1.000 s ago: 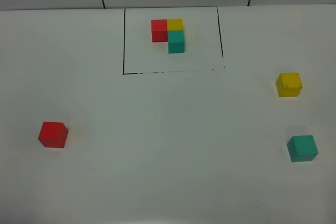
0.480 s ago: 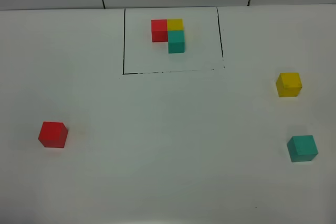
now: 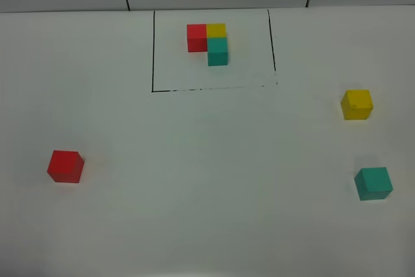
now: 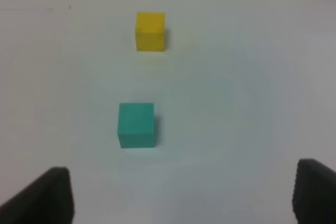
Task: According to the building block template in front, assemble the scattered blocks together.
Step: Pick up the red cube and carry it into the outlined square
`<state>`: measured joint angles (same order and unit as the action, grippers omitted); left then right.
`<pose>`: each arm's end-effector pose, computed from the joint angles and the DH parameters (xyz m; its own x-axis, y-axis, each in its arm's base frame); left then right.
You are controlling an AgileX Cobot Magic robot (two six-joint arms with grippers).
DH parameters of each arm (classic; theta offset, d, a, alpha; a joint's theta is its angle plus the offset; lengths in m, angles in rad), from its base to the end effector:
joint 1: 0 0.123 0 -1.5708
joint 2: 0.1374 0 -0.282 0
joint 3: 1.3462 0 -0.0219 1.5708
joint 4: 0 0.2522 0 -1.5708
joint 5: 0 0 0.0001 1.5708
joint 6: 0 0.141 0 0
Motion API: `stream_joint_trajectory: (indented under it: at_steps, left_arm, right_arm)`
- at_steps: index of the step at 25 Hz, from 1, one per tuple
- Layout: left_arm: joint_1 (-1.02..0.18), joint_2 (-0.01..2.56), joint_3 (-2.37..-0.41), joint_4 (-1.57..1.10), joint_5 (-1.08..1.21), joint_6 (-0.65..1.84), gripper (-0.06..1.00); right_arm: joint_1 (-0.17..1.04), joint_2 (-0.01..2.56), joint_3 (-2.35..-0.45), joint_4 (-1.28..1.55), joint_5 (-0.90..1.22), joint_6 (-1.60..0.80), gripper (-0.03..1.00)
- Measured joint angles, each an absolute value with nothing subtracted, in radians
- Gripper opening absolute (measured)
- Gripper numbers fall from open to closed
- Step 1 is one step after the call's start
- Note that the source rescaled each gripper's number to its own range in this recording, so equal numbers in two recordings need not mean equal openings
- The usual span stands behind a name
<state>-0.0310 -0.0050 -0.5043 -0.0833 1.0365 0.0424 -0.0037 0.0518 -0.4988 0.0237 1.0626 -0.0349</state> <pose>0.0438 -0.0115 0.2602 -0.4244 0.0131 -0.9054 0.0957 0.9949 -0.0305 0.0507 0.0027 0.2522 -0.5036 -0.0215 -0.8637 -0.0260 0.9996 -0.0098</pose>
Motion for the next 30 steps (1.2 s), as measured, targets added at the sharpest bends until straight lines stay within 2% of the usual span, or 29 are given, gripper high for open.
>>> stream_joint_trajectory:
  at_steps: [18,23,30]
  left_arm:
    - [-0.031,0.014,-0.504,-0.083,1.036,0.042,0.93]
    - [-0.031,0.113,-0.515,-0.082,1.003,0.042,0.93]
    - [-0.031,0.346,-0.525,-0.082,0.831,0.042,0.93]
  right_arm:
    - [-0.004,0.052,-0.499,0.024,1.063,-0.035,0.74]
    - [-0.004,0.052,-0.499,0.024,1.063,-0.035,0.74]
    - [-0.004,0.052,-0.499,0.024,1.063,-0.035,0.74]
